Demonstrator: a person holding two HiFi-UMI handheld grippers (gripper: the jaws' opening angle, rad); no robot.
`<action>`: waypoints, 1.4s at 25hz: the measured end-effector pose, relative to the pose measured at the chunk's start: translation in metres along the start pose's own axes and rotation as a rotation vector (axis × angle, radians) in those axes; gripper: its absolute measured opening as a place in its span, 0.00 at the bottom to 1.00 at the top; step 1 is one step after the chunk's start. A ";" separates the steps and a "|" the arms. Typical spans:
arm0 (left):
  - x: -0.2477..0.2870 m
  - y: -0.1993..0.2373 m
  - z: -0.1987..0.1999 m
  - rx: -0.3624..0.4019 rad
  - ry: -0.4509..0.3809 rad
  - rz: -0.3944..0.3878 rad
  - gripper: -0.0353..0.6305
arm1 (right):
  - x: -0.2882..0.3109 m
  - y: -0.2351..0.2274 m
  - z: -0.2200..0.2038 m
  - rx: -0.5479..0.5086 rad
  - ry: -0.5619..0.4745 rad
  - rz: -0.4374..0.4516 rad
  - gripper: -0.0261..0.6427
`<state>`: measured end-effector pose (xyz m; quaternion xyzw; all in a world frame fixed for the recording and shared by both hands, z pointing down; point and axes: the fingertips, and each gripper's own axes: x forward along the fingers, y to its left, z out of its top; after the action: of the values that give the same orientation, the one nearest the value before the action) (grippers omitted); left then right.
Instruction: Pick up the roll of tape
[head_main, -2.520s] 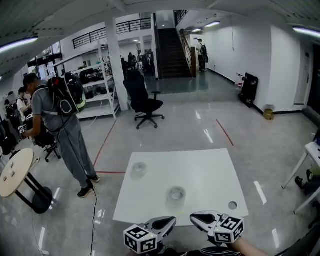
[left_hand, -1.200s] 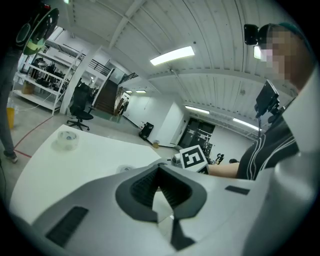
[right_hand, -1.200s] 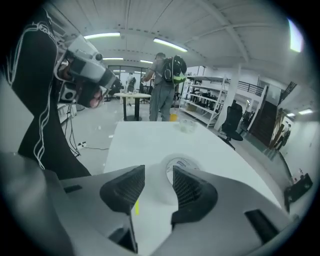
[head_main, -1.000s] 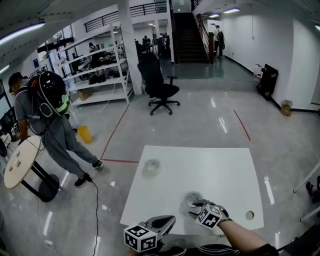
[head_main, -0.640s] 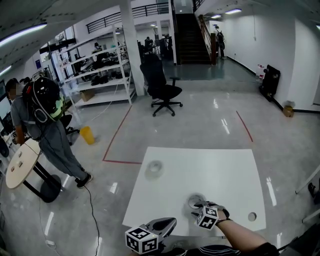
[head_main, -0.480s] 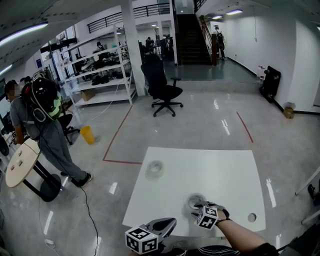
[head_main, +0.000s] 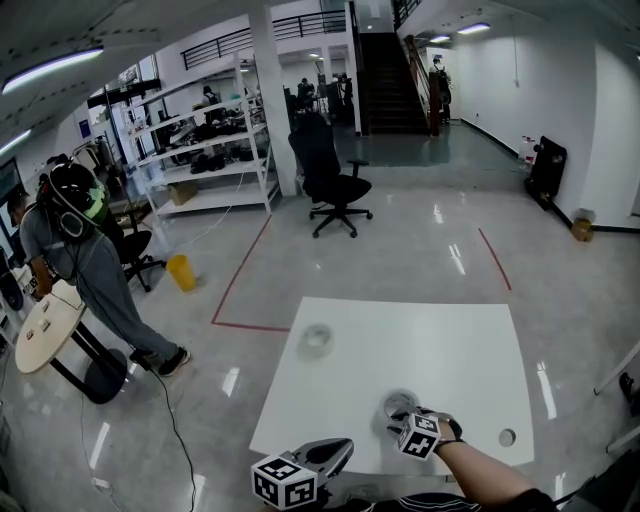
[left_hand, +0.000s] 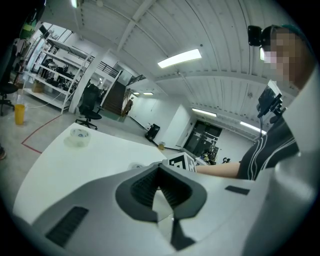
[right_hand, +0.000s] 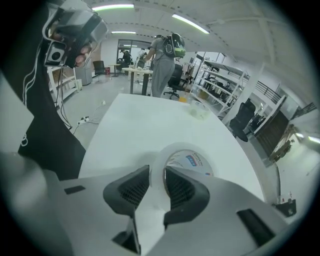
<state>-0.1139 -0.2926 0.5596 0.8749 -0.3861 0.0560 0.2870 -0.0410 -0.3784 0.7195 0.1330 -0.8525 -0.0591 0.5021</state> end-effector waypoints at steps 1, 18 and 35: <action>0.001 0.000 0.001 0.002 0.001 0.000 0.06 | 0.000 -0.001 -0.001 0.011 -0.004 0.000 0.19; 0.000 -0.025 0.018 0.050 -0.005 -0.026 0.06 | -0.091 -0.012 0.010 0.662 -0.431 0.126 0.18; 0.000 -0.107 0.049 0.157 -0.101 -0.123 0.06 | -0.312 0.009 0.045 0.778 -1.035 0.075 0.18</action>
<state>-0.0442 -0.2616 0.4695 0.9185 -0.3401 0.0240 0.2005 0.0617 -0.2817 0.4376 0.2295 -0.9476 0.2151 -0.0568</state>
